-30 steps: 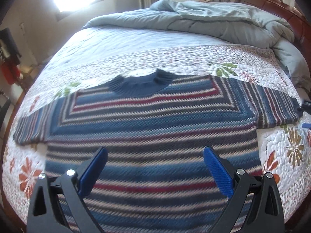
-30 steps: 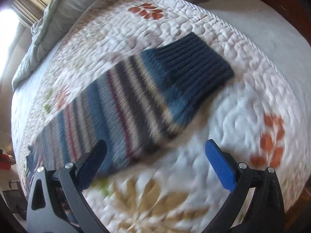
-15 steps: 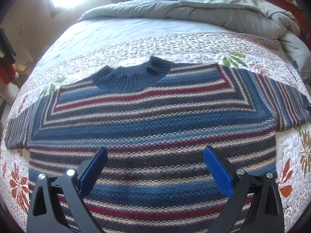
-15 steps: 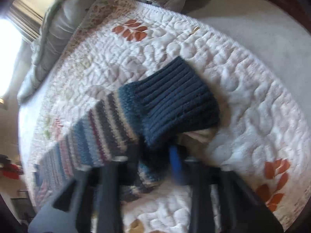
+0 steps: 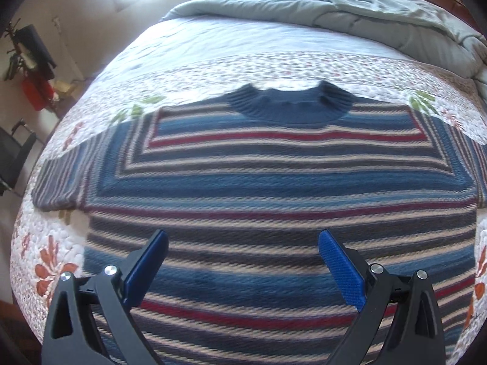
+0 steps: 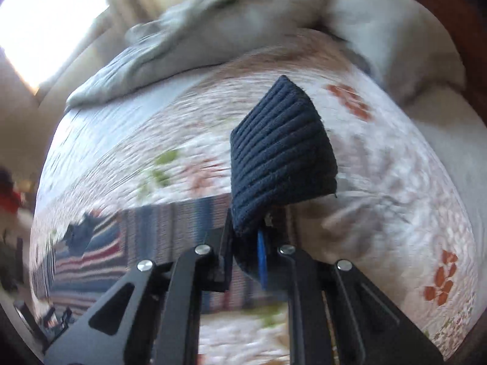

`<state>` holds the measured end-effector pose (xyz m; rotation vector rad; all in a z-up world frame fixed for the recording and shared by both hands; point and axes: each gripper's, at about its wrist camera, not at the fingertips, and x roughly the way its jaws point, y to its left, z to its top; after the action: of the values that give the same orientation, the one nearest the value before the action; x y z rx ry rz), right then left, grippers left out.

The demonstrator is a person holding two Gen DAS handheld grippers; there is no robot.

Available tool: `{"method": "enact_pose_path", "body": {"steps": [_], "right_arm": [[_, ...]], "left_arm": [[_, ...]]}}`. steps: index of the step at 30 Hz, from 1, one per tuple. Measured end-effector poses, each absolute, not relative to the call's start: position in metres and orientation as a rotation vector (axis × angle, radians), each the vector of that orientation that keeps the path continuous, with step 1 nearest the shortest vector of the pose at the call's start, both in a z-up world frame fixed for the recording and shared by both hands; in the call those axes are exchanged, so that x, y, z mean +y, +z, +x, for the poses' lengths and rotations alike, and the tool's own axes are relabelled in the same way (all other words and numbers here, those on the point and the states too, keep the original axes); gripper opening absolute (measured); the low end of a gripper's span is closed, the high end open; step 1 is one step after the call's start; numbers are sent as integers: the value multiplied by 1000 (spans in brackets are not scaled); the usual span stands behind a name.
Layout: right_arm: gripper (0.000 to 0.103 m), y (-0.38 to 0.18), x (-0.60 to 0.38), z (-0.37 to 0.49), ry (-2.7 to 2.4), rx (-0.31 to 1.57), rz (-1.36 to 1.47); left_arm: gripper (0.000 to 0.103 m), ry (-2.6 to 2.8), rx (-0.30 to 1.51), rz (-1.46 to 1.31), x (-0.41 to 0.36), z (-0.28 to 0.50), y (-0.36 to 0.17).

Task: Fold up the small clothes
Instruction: 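Grasp the sweater sleeve cuff with the right gripper and lift it, then fold the held sleeve across the sweater body and open the right gripper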

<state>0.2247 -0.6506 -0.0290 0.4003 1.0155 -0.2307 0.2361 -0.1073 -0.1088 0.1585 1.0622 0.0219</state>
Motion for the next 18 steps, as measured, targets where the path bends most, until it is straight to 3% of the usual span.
{"method": "enact_pose_path", "body": {"steps": [8, 14, 15, 18], "right_arm": [[12, -34, -499, 270, -53, 1068, 185], [12, -69, -386, 289, 111, 1150, 27], [14, -75, -374, 290, 125, 1161, 11], [34, -91, -349, 288, 208, 1217, 10]], "left_arm": [[99, 58, 1062, 113, -66, 228, -100], [99, 73, 1066, 92, -47, 223, -99], [99, 76, 1068, 93, -45, 223, -99], [99, 77, 1075, 91, -41, 222, -100]]}}
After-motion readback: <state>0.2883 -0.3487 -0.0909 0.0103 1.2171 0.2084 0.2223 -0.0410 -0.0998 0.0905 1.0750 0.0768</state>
